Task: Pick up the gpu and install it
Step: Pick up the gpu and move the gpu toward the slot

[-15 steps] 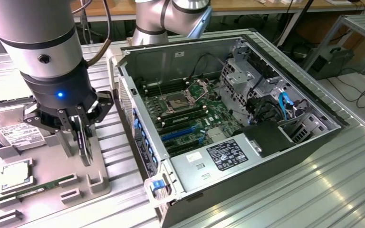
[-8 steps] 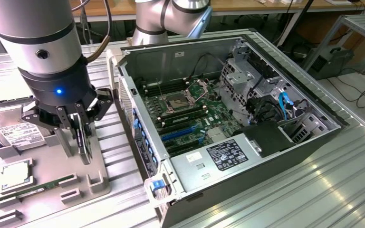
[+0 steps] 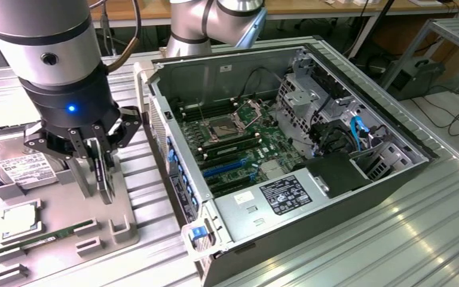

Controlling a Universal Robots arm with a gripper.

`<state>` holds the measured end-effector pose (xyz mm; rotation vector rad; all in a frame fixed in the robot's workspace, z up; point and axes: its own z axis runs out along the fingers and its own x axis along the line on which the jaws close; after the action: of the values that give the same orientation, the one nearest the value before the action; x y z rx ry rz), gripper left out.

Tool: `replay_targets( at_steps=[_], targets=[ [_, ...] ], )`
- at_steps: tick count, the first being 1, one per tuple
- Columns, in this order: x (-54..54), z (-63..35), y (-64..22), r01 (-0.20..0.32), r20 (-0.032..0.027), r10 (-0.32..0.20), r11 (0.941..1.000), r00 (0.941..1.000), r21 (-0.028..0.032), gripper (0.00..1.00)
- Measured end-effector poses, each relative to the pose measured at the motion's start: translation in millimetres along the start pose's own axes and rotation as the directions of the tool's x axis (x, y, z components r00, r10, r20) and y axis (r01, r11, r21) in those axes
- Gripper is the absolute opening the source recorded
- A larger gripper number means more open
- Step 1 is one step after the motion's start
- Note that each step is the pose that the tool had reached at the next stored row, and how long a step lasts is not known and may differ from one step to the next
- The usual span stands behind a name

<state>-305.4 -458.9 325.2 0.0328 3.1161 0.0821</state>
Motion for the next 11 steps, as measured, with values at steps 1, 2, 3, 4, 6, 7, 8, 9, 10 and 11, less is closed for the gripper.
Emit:
replay_targets(
  at_steps=[1,2,3,4,6,7,8,9,10,11],
  targets=[
    [0.0,-0.9,0.0,0.0,0.0,0.0,1.0,1.0,-0.0005,0.27],
    [-0.1,-2.0,0.1,0.0,0.0001,0.0,1.0,1.0,-0.0008,0.27],
    [-0.1,-3.1,0.2,0.0,0.0,0.0,1.0,1.0,-0.001,0.27],
    [-0.1,-4.2,0.2,0.0,0.0,0.0,1.0,1.0,-0.0011,0.27],
    [-0.2,-6.9,0.4,0.0,-0.0001,0.0,1.0,1.0,-0.0016,0.27],
    [-0.2,-8.1,0.4,0.0,0.0,0.0,1.0,1.0,-0.0021,0.27],
    [-0.2,-8.9,0.5,0.0,0.0,0.0,1.0,1.0,-0.0022,0.27],
    [-0.2,-10.0,0.5,0.0,0.0,0.0,1.0,1.0,-0.0024,0.27],
    [-0.3,-10.8,0.6,0.0,-0.0001,0.0,1.0,1.0,-0.0026,0.27],
    [-0.3,-11.6,0.6,0.0,0.0,0.0,1.0,1.0,-0.0029,0.27]
  ],
)
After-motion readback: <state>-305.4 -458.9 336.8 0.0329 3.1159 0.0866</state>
